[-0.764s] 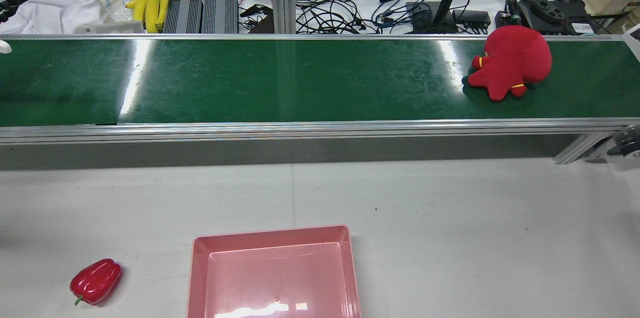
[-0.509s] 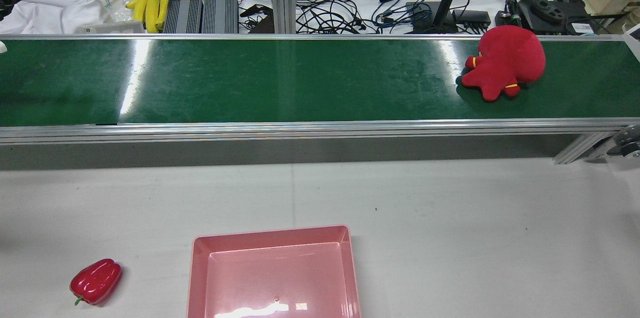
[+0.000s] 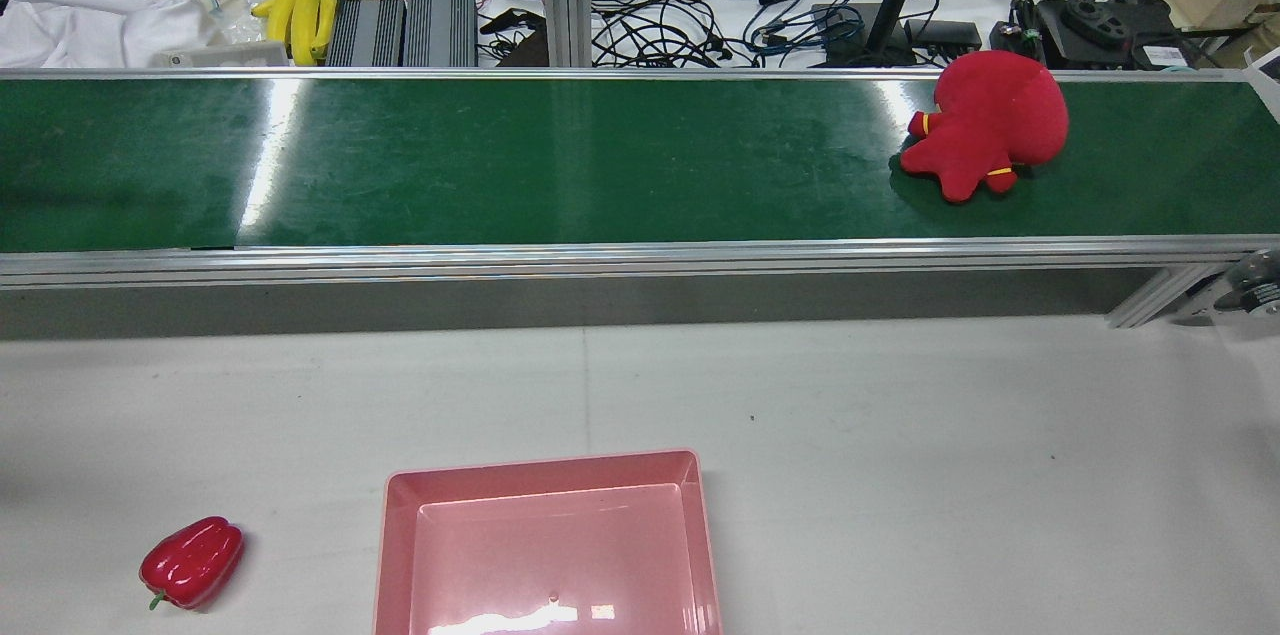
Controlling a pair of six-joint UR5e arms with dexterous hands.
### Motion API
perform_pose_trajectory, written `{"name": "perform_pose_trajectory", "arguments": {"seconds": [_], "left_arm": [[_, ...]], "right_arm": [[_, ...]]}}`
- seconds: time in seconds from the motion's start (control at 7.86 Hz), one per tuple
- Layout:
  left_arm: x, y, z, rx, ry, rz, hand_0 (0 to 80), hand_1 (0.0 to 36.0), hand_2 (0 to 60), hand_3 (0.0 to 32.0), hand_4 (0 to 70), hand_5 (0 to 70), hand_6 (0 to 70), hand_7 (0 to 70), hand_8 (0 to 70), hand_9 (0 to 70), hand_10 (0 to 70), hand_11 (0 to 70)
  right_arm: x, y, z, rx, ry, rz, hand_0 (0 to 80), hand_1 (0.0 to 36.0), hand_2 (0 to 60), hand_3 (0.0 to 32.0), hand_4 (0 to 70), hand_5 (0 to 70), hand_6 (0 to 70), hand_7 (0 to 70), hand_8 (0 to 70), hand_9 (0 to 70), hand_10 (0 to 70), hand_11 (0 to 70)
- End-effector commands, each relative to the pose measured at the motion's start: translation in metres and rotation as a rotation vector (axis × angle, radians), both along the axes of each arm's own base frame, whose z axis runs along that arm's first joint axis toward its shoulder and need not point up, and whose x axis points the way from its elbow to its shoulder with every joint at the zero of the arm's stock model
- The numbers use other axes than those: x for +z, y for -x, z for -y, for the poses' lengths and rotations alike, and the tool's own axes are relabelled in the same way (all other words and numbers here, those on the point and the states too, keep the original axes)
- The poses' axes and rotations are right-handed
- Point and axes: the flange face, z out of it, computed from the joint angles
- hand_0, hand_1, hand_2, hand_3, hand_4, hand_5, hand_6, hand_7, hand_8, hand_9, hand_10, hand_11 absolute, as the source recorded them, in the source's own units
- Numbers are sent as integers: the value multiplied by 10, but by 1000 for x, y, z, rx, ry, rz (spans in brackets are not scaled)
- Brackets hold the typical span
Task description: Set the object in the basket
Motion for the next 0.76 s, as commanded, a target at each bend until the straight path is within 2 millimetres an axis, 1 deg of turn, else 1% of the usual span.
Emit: {"name": "perform_pose_trajectory", "arguments": {"seconds": [0.0,0.13,0.25,0.38,0.64], "left_arm": [[5,2,-5,1,7,3,625,211,0,0,73,162,17,18,69,115,0,0],[1,4,-10,1,-1,-2,622,211,0,0,77,164,17,17,71,117,0,0],[3,5,-12,4,9,-21,622,209,0,0,84,165,19,20,71,117,0,0],[0,7,-13,4,4,-28,631,209,0,0,85,165,18,19,71,117,0,0],[-1,7,-13,4,1,-29,619,204,0,0,84,166,19,19,72,119,0,0]], "right_arm": [[0,0,0,0,0,0,0,0,0,0,0,0,0,0,0,0,0,0],[0,0,0,0,0,0,0,0,0,0,0,0,0,0,0,0,0,0],[1,0,0,0,1,0,0,0,0,0,0,0,0,0,0,0,0,0],[0,0,0,0,0,0,0,0,0,0,0,0,0,0,0,0,0,0],[0,0,0,0,0,0,0,0,0,0,0,0,0,0,0,0,0,0]]}}
